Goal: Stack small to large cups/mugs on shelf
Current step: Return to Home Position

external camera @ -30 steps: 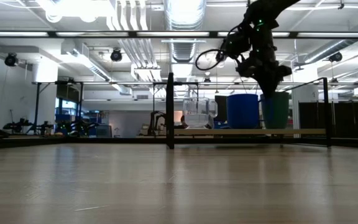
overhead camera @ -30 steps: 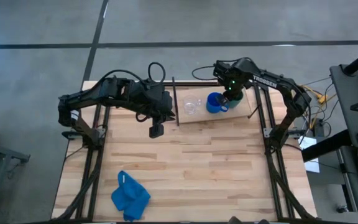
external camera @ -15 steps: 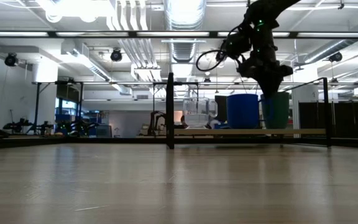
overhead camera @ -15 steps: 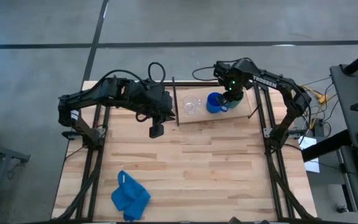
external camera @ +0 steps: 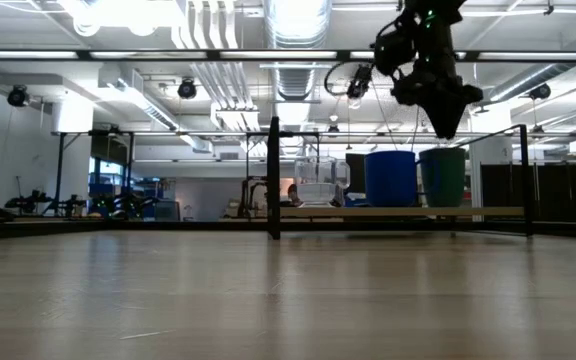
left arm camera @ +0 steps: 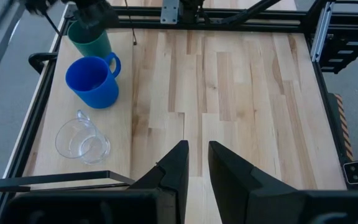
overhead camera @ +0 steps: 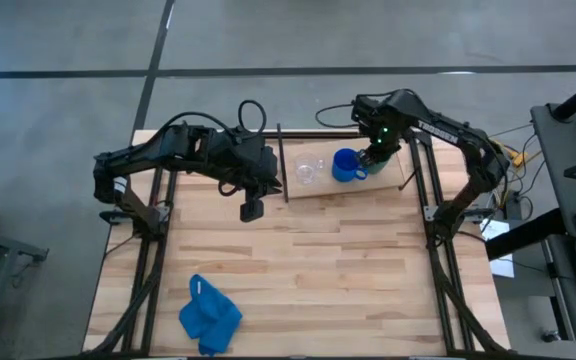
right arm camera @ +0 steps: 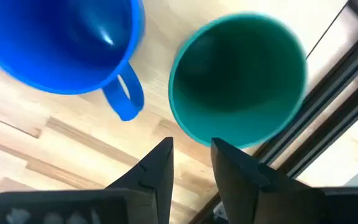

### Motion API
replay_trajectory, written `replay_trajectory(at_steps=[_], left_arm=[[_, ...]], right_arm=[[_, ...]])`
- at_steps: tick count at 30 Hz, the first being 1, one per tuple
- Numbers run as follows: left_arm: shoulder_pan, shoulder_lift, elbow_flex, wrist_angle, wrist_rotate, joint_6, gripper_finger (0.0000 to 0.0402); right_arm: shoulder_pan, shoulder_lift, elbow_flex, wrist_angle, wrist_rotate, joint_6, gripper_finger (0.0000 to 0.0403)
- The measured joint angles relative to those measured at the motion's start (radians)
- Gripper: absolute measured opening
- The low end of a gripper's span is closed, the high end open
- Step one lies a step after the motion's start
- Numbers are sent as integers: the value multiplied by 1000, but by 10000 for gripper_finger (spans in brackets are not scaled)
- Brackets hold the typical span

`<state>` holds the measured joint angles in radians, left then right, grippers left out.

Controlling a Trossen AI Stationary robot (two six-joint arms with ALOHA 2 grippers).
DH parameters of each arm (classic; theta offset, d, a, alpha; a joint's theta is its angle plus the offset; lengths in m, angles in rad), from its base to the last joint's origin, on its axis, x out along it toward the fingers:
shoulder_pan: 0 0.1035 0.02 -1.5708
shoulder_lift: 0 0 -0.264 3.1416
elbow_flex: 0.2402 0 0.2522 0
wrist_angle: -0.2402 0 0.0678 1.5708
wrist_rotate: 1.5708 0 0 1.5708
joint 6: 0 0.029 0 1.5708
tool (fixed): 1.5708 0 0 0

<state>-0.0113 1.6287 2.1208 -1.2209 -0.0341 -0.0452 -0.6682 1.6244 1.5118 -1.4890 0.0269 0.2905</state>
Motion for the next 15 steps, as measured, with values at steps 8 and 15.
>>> replay_trajectory(at_steps=[8,15], left_arm=[[0,0,0,1,-3,0,47],[1,1,0,1,-6,0,48]], right_arm=[[0,-134,52,6,0,-11,102],[0,-279,76,14,0,-1,95]])
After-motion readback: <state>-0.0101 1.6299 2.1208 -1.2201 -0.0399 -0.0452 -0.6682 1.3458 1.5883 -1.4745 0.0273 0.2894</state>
